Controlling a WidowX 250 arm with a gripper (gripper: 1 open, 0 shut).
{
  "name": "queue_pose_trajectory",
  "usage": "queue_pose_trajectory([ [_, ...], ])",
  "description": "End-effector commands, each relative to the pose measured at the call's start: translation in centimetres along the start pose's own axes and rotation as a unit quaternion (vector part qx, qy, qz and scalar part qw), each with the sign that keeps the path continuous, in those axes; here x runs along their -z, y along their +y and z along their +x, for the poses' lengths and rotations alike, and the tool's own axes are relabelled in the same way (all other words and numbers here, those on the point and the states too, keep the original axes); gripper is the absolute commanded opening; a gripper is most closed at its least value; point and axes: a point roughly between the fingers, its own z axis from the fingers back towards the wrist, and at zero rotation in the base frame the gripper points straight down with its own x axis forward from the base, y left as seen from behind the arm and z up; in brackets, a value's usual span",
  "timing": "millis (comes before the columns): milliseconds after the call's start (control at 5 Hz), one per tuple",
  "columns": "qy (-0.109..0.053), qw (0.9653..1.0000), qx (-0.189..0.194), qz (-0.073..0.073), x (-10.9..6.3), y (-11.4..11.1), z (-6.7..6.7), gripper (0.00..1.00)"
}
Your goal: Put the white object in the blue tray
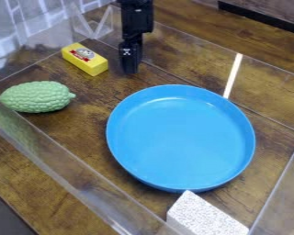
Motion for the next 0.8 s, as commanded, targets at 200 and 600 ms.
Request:
queue_pose_trajectory([
  [200, -0.021, 0.9991, 0.004, 0.037, -0.9, 1.7, 1.5, 1.0],
  [600, -0.026, 0.998, 0.044, 0.037, -1.2, 0.7, 2.2, 1.0],
])
